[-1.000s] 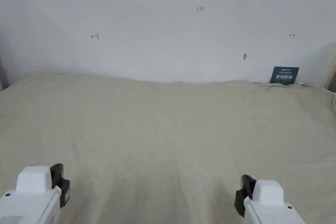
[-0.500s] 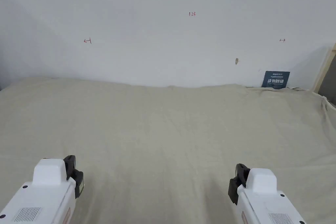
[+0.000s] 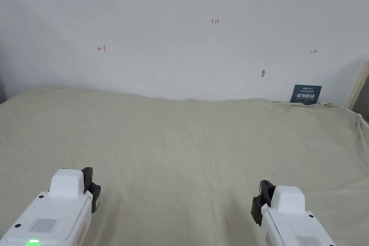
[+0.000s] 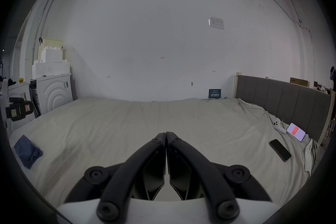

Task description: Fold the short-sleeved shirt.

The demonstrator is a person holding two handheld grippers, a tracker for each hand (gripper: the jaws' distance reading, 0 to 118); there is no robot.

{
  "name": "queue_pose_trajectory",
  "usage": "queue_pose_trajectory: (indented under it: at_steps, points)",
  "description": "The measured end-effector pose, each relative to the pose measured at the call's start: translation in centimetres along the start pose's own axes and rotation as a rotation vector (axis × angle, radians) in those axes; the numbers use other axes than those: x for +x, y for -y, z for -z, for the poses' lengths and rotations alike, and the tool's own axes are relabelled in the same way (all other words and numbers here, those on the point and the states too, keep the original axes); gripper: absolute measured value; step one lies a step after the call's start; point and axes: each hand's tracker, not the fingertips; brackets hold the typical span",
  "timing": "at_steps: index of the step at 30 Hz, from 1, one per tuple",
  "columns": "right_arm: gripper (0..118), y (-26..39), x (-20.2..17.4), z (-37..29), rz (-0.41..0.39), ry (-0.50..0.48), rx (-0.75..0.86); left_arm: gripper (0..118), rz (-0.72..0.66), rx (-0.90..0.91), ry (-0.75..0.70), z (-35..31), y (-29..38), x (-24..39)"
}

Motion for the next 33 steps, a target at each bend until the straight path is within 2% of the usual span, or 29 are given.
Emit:
queue_pose_trajectory:
  at_steps: [18,19,20,21,22,23,24,25,26,28,30,33]
  points:
    - [2,0.0,0.3,0.4,-0.001,0.01,-0.012,3,-0.037,0.007,-0.005,0.2,-0.7,-0.2]
    - [6,0.0,0.4,0.4,0.004,0.012,-0.013,7,-0.044,0.006,-0.001,0.2,-0.7,-0.2]
    - [15,0.0,0.4,0.5,0.007,0.014,-0.015,14,-0.05,0.004,0.004,0.3,-0.7,-0.3]
    - [33,0.0,0.5,0.6,0.012,0.015,-0.019,24,-0.053,0.001,0.003,0.4,-0.8,-0.3]
    - [60,0.1,0.6,0.7,0.014,0.02,-0.022,44,-0.055,-0.001,0.003,0.5,-0.8,-0.2]
    - [75,0.1,0.6,0.8,0.017,0.022,-0.025,60,-0.058,-0.003,0.0,0.6,-0.8,-0.2]
    - [83,0.1,0.7,0.8,0.021,0.028,-0.032,73,-0.061,-0.005,-0.007,0.6,-0.8,-0.2]
    - [85,0.1,0.8,0.8,0.024,0.033,-0.032,82,-0.062,-0.007,-0.015,0.7,-0.8,-0.1]
    - [87,0.1,0.9,0.8,0.028,0.036,-0.029,86,-0.066,-0.004,-0.02,0.7,-0.7,-0.1]
    - [97,0.2,1.0,0.8,0.028,0.045,-0.023,92,-0.069,0.003,-0.016,0.6,-0.7,-0.2]
    - [99,0.2,1.1,1.1,0.022,0.063,-0.028,93,-0.063,0.002,-0.012,0.8,-0.7,-0.1]
    - [107,0.1,1.1,1.1,0.007,0.071,-0.022,103,-0.049,0.001,-0.011,0.8,-0.8,0.2]
